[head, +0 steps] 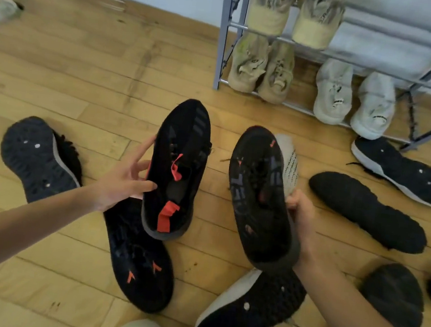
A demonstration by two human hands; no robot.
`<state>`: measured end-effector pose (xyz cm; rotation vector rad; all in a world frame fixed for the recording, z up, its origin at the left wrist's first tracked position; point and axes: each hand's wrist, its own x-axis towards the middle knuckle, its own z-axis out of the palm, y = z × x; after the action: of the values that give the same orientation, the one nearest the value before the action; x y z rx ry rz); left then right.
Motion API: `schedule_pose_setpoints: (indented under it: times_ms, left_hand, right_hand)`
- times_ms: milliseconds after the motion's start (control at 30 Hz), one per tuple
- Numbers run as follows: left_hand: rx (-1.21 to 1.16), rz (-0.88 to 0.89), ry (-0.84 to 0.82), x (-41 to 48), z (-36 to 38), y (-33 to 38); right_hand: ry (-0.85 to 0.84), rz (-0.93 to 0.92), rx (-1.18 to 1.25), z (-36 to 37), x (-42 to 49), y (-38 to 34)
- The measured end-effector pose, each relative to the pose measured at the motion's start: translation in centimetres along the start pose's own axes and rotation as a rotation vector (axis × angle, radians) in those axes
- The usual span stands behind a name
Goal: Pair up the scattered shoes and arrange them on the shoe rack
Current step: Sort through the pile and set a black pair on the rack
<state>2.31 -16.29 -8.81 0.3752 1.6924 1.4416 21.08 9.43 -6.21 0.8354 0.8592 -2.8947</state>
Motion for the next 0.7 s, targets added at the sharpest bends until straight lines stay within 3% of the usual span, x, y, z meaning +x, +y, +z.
schedule_pose_setpoints:
  times_ms: [100, 233, 367, 567, 700]
  left_hand:
    - [-0.077, 0.014, -0.056, 0.4, 1.0, 0.3]
    - [-0.092, -0.027, -0.139, 0.9, 2.7, 0.4]
    - [-0.163, -0.035, -0.100, 1.0, 2.8, 0.4]
    - [-0.132, -0.044, -0.065, 0.7, 1.8, 0.6]
    - [-0.095, -0.013, -0.004, -0.2, -0.5, 1.1]
  right_hand:
    - [-0.158, 0.075, -0.027, 0.1, 0.9, 0.7]
    - [-0.192, 0.172, -0.050, 0.0, 1.4, 2.5]
    - [-0.188, 0.202, -0.065, -1.5, 1.4, 3.0]
    - [-0.126, 0.221, -0.166, -0.8, 2.8, 3.0]
    - [0.058, 0.199, -0.373, 0.2, 5.2, 4.1]
